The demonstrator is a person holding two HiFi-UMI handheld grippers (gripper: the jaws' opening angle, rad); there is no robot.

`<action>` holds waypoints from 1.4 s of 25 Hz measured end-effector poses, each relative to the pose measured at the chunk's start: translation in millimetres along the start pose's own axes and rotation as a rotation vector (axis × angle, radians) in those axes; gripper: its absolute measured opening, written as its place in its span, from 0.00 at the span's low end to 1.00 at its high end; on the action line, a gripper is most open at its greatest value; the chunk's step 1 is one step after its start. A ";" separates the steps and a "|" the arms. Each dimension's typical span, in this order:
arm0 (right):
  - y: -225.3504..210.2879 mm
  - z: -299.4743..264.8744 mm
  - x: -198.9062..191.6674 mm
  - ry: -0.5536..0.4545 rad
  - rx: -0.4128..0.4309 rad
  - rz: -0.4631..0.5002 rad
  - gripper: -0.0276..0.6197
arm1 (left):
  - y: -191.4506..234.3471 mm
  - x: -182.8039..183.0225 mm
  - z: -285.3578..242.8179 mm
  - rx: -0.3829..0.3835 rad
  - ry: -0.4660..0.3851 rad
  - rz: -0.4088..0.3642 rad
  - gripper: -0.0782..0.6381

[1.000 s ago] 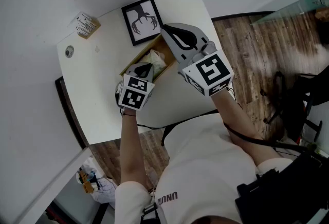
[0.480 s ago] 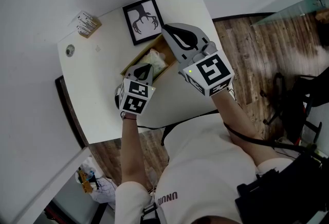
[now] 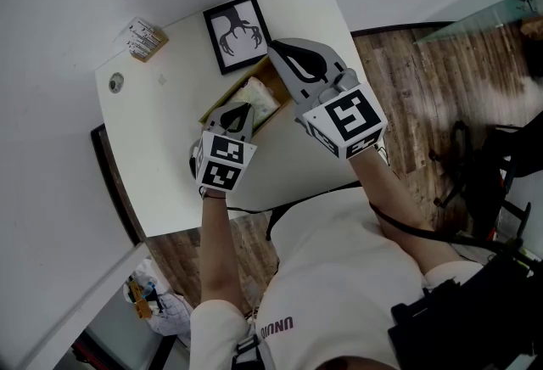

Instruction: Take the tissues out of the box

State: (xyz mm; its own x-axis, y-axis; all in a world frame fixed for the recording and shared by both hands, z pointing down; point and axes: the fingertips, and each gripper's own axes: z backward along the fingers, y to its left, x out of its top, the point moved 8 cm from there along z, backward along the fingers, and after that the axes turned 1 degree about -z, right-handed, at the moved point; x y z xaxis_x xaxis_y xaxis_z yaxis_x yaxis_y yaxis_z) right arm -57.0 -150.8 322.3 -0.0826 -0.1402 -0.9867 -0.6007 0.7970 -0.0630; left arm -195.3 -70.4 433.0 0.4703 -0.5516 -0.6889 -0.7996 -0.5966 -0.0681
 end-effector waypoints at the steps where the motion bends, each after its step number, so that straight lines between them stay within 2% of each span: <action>1: -0.1 0.1 0.0 0.000 0.000 0.000 0.07 | 0.2 0.5 0.7 0.003 -0.004 0.000 0.13; 35: 0.0 0.2 -0.7 0.000 -0.001 0.001 0.07 | 2.6 22.9 22.4 0.054 -0.150 0.007 0.12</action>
State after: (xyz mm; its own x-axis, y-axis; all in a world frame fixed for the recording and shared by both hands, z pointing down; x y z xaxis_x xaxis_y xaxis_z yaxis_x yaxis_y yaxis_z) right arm -56.7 -150.6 322.9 -0.0834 -0.1400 -0.9866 -0.6016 0.7964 -0.0621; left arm -195.0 -71.6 400.9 0.4069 -0.4602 -0.7891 -0.8235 -0.5587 -0.0988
